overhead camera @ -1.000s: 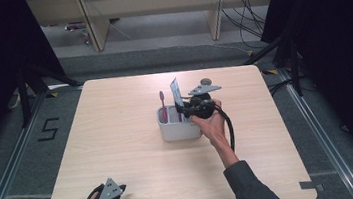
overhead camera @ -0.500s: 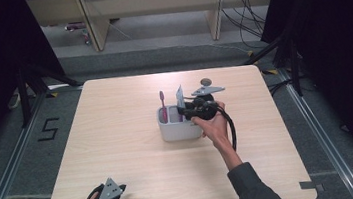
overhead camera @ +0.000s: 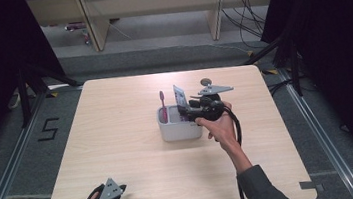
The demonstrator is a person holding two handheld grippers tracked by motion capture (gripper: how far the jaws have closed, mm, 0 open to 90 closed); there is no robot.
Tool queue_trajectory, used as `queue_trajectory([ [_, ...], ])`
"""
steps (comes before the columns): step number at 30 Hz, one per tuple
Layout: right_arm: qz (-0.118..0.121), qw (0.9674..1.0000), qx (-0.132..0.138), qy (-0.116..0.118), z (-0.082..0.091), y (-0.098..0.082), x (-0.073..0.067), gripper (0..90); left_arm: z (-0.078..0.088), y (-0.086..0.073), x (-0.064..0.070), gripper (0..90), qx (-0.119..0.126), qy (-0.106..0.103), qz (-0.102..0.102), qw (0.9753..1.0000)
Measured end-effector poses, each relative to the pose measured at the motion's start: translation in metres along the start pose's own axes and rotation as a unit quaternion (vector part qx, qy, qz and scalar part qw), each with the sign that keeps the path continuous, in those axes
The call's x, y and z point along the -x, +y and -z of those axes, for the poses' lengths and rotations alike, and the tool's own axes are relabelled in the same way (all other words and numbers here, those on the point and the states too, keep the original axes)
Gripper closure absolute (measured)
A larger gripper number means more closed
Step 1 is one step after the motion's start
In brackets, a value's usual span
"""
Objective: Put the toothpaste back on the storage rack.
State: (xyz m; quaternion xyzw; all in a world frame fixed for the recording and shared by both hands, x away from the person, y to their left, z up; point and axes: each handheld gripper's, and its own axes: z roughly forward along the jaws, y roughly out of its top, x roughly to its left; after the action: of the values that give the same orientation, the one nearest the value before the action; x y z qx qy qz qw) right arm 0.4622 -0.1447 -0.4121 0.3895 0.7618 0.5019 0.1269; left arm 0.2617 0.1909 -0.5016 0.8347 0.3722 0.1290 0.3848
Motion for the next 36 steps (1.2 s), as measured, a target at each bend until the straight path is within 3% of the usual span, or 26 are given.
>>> queue_trajectory([
  [2, 0.004, 1.0000, -0.003, 0.006, 0.004, 0.001, 0.001, 44.1, 0.001, 0.000, -0.001, 20.3, -0.005, 0.001, -0.005, 1.0000],
  [5, 0.008, 1.0000, -0.001, 0.004, 0.009, 0.000, 0.002, 44.0, 0.000, 0.000, 0.000, 20.3, -0.002, 0.000, -0.003, 1.0000],
  [6, -0.001, 1.0000, 0.000, 0.002, 0.013, 0.000, 0.002, 44.0, 0.000, 0.000, 0.000, 20.4, 0.002, 0.000, 0.002, 1.0000],
  [13, 0.012, 0.9999, -0.001, 0.002, 0.031, -0.003, 0.004, 42.5, -0.001, 0.000, 0.001, 20.3, 0.009, -0.003, 0.011, 0.9999],
  [14, 0.028, 0.9996, 0.003, 0.003, 0.034, -0.004, 0.006, 42.4, -0.001, 0.000, 0.001, 20.4, 0.009, -0.003, 0.011, 0.9999],
  [15, 0.015, 0.9999, 0.002, 0.000, 0.038, -0.005, 0.005, 42.3, -0.001, 0.000, 0.001, 20.4, 0.008, -0.003, 0.010, 0.9999],
  [16, 0.023, 0.9997, -0.001, 0.004, 0.040, -0.006, 0.007, 41.9, -0.001, 0.000, 0.002, 20.4, 0.008, -0.003, 0.010, 0.9999],
  [17, 0.010, 0.9999, -0.004, 0.003, 0.043, -0.008, 0.006, 41.7, -0.002, 0.000, 0.001, 20.3, 0.011, -0.005, 0.010, 0.9999],
  [18, 0.021, 0.9998, -0.001, 0.000, 0.047, -0.009, 0.009, 41.3, -0.002, 0.000, 0.001, 20.4, 0.010, -0.005, 0.011, 0.9999],
  [22, 0.015, 0.9999, 0.000, -0.007, 0.058, -0.016, 0.012, 39.3, -0.001, 0.000, 0.001, 20.4, 0.003, -0.002, 0.007, 1.0000],
  [23, 0.027, 0.9996, 0.001, -0.004, 0.061, -0.018, 0.015, 38.7, -0.001, 0.000, 0.001, 20.4, 0.003, -0.002, 0.007, 1.0000],
  [24, 0.002, 1.0000, -0.004, -0.008, 0.064, -0.021, 0.012, 38.3, -0.001, 0.000, 0.001, 20.4, 0.003, -0.002, 0.006, 1.0000],
  [25, 0.026, 0.9996, -0.001, -0.013, 0.066, -0.023, 0.016, 37.8, -0.001, 0.000, 0.001, 20.4, 0.003, -0.001, 0.007, 1.0000],
  [27, 0.008, 0.9999, -0.004, -0.008, 0.070, -0.028, 0.015, 36.5, -0.002, 0.000, 0.001, 20.3, 0.003, -0.001, 0.008, 1.0000],
  [32, 0.007, 0.9999, -0.008, -0.010, 0.079, -0.039, 0.016, 33.9, -0.002, 0.000, 0.000, 20.4, 0.007, -0.003, 0.009, 0.9999],
  [33, -0.010, 0.9998, -0.018, -0.006, 0.082, -0.040, 0.013, 33.3, -0.002, 0.000, 0.000, 20.3, 0.008, -0.002, 0.010, 0.9999],
  [34, 0.005, 0.9999, -0.015, -0.006, 0.083, -0.042, 0.016, 33.2, -0.002, 0.000, 0.000, 20.4, 0.007, -0.002, 0.011, 0.9999],
  [36, 0.002, 0.9997, -0.021, -0.010, 0.086, -0.046, 0.015, 32.8, -0.002, 0.000, 0.001, 20.4, 0.008, 0.001, 0.014, 0.9999],
])
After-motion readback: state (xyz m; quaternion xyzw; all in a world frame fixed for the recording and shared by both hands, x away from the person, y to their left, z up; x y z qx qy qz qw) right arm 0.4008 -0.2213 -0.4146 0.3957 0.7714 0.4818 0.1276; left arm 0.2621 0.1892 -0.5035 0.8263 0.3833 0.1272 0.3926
